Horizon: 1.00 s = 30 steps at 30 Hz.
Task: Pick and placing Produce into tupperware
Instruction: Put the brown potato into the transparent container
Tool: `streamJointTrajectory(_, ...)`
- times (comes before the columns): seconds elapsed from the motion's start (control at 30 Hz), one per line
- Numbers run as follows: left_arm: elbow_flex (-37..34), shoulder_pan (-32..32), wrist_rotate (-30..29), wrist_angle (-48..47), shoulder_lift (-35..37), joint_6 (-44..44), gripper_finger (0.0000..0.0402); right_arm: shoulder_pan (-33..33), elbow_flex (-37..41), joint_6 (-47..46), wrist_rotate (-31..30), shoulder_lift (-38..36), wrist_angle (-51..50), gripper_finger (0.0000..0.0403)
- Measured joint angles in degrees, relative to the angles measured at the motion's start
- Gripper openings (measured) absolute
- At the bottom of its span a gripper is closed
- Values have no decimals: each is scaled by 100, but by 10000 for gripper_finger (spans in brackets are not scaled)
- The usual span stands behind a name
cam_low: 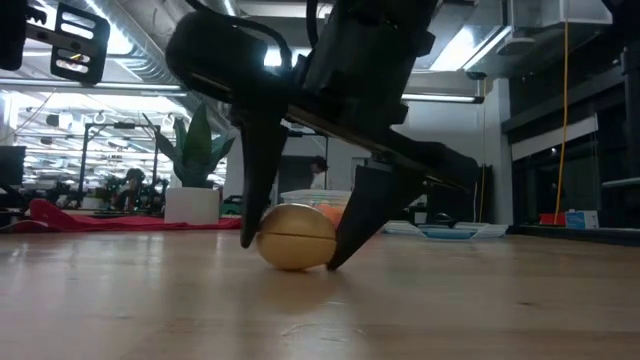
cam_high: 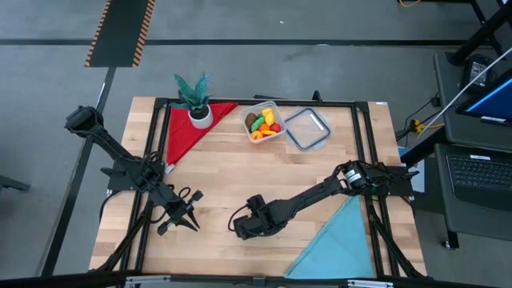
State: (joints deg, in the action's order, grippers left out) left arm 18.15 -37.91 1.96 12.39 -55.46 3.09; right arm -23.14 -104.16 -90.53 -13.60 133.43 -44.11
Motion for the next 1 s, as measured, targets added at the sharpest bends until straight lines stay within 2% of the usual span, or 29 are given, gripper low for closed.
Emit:
streamJointTrajectory(0.13,0,0,0,-1,0,0,27,11,7,316,-11,4,-133,266)
streamJointTrajectory(0.43,0,0,0,1,-1,-7,11,63,13,875,-22,4,-191,214)
streamJointTrajectory(0.73,0,0,0,1,-2,-21,1,80,21,1009,-201,8,-187,213)
streamJointTrajectory(1.0,0,0,0,3,-2,-20,21,90,-10,1323,-212,2,-186,211)
